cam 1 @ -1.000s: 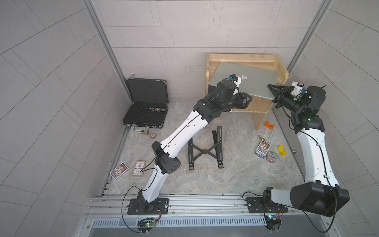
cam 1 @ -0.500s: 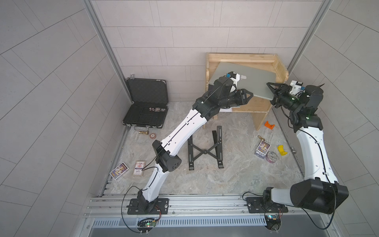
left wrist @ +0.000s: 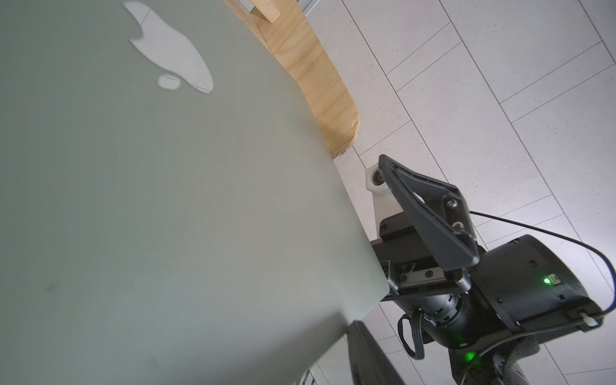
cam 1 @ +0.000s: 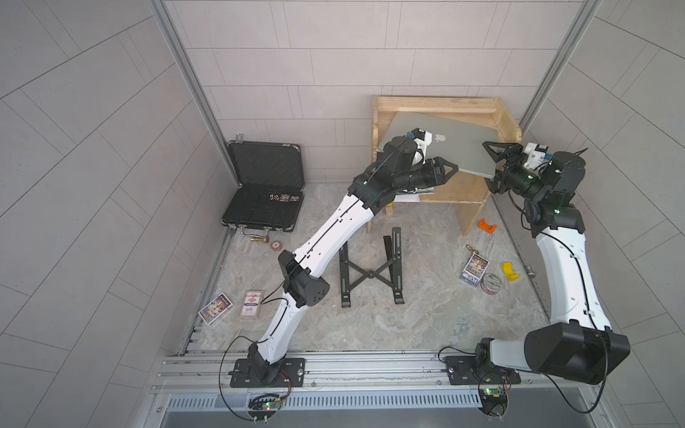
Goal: Close the laptop lid and set it aside
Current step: Place the laptop on the shelf.
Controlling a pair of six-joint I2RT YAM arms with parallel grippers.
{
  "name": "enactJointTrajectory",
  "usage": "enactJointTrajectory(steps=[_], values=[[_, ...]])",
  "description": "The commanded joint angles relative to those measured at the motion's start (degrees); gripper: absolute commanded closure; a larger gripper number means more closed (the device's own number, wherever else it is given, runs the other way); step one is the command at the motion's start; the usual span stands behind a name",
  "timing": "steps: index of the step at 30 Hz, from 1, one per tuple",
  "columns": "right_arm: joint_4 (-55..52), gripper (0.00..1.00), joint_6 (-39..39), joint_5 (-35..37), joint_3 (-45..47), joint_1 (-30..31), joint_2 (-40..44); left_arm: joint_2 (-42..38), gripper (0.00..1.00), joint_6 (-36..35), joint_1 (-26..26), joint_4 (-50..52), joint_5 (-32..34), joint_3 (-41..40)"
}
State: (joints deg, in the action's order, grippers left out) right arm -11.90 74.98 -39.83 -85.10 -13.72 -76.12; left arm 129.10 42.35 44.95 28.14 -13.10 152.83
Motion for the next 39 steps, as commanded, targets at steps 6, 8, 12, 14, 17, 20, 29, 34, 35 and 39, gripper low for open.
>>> enactJointTrajectory(steps=[6,8,12,14,17,20,29,34,35,39], values=[[-5.31,0.03,-5.62,2.68,-2.44,-0.12,0.73,4.17,0.52,3.88,-3.07,-3.55,1.11,2.42],[-7.07,0.02,-7.35,3.95,-2.40,-0.49,1.69,4.61,0.51,4.13,-3.31,-4.15,0.80,2.55],[-10.90,0.02,-11.54,6.78,-2.07,-0.93,4.79,5.23,0.51,4.32,-3.53,-4.80,0.21,2.64],[-12.53,0.02,-13.47,7.62,-1.78,-0.88,6.48,5.35,0.51,4.02,-3.55,-4.76,-0.27,2.56],[-13.98,0.02,-15.62,9.24,-1.11,-0.88,8.84,4.98,0.52,3.43,-3.56,-4.84,-1.13,2.28],[-15.70,0.07,-17.41,9.94,-1.21,-0.88,11.16,4.05,0.52,2.74,-3.55,-5.12,-1.44,1.52],[-21.83,0.76,-23.16,8.54,-0.10,-0.72,16.76,1.59,0.52,1.66,-3.40,-5.90,-1.79,-2.20],[-24.37,1.00,-25.54,7.43,0.94,0.44,17.54,-0.01,0.52,0.84,-3.14,-6.37,-1.42,-3.90],[-25.10,1.00,-26.17,7.15,0.84,0.66,17.08,-0.43,0.52,0.58,-3.02,-6.57,-1.36,-4.23],[-25.79,1.00,-27.30,7.02,0.53,2.02,15.23,-1.88,0.51,-0.43,-2.78,-7.20,-1.23,-5.37]])
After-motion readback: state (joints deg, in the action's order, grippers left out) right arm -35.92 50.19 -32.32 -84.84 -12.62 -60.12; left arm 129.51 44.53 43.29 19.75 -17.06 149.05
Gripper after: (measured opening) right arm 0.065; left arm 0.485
